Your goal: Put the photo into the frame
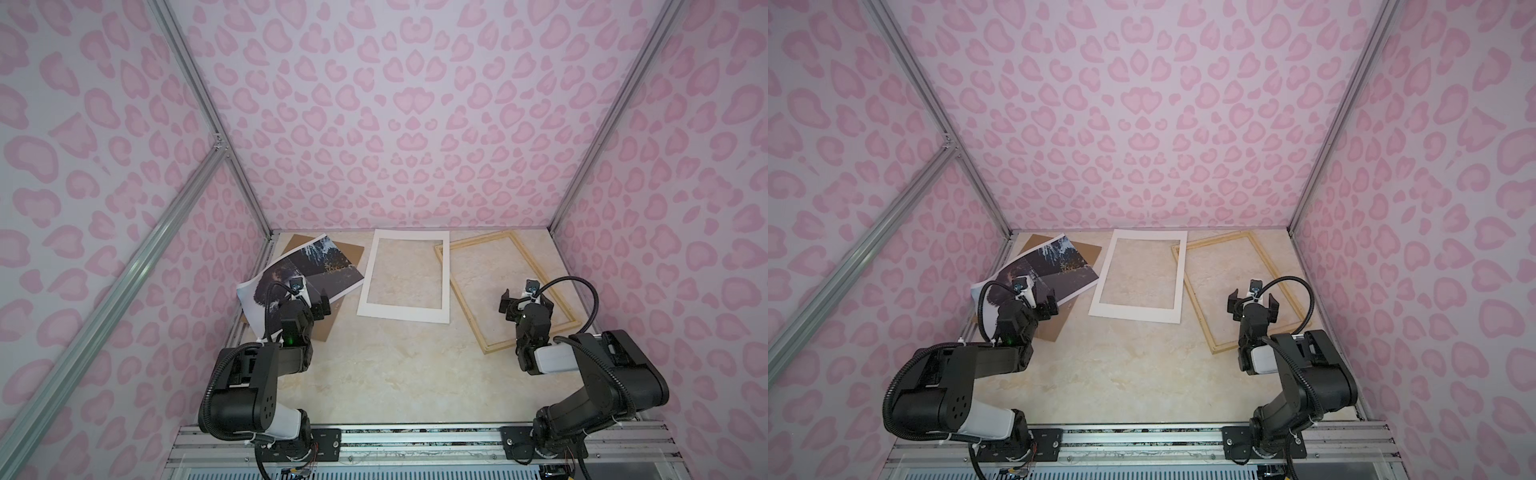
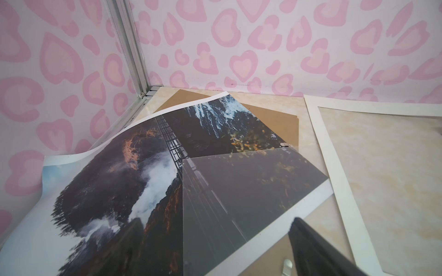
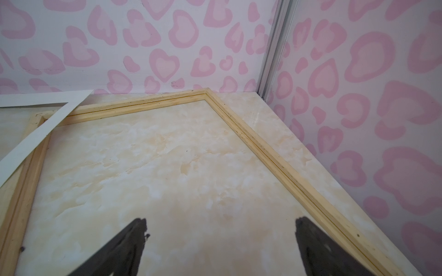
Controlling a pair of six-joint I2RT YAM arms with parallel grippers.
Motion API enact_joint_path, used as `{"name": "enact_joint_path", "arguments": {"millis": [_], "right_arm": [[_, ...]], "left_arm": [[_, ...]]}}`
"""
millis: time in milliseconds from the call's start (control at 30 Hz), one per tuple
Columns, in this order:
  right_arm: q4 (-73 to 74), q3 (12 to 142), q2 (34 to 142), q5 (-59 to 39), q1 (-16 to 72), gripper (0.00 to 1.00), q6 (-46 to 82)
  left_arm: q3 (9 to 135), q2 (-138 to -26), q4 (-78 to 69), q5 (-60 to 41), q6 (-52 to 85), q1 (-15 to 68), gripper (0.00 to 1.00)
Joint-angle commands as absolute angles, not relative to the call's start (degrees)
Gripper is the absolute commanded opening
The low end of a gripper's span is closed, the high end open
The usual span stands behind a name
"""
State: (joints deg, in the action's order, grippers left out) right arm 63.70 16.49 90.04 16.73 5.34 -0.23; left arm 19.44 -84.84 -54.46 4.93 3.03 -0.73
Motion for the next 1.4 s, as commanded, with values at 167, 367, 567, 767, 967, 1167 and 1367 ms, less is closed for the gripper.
{"name": "enact_joint_path", "arguments": {"millis": [167, 367, 567, 767, 967, 1167, 1367], "right_arm": [[65.74, 16.34, 90.37, 17.67, 5.39, 1.00, -0.70], [65.75, 16.40, 90.36, 17.67, 5.36, 1.00, -0.70], [64.51, 16.83, 90.26, 16.32, 4.84, 1.00, -0.35], [64.53, 16.79, 90.31, 16.28, 4.84, 1.00, -0.35], [64.52, 16.87, 90.30, 16.26, 4.83, 1.00, -0.35], [61.99, 17.88, 90.07, 12.25, 3.14, 1.00, 0.51], [61.70, 17.93, 89.94, 11.43, 2.76, 1.00, 0.70]], "left_arm": [[19.34, -84.54, -55.46, 4.74, 2.55, -0.70, 0.97], [19.42, -84.56, -55.32, 4.76, 2.63, -0.71, 0.97], [19.69, -84.73, -55.02, 4.73, 2.64, -0.70, 0.97], [19.69, -84.76, -55.02, 4.68, 2.64, -0.72, 0.97], [19.78, -84.79, -54.93, 4.71, 2.65, -0.71, 0.97], [19.91, -84.89, -54.71, 4.62, 2.72, -0.79, 0.97], [19.69, -84.70, -55.00, 4.34, 2.90, -0.92, 0.97]]}}
